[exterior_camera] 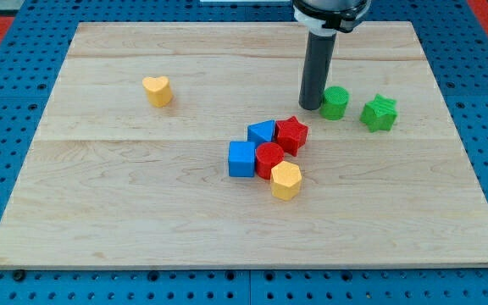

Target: Move your arm to the top of the red star

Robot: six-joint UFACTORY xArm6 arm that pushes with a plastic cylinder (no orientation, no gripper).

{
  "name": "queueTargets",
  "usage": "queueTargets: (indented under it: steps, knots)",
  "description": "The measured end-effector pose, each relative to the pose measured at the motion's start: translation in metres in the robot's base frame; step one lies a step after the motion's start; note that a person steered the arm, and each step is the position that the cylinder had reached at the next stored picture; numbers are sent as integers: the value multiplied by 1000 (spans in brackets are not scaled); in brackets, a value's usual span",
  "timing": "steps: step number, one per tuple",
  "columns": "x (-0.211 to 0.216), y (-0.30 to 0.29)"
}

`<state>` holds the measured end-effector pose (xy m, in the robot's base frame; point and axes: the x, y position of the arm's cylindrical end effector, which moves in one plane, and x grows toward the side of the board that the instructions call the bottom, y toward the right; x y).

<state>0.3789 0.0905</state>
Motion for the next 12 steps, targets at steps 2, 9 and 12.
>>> queueTargets:
  steps: [2, 9, 12]
  knots:
    - [-13, 46]
    - [-12, -14]
    - [-9, -40]
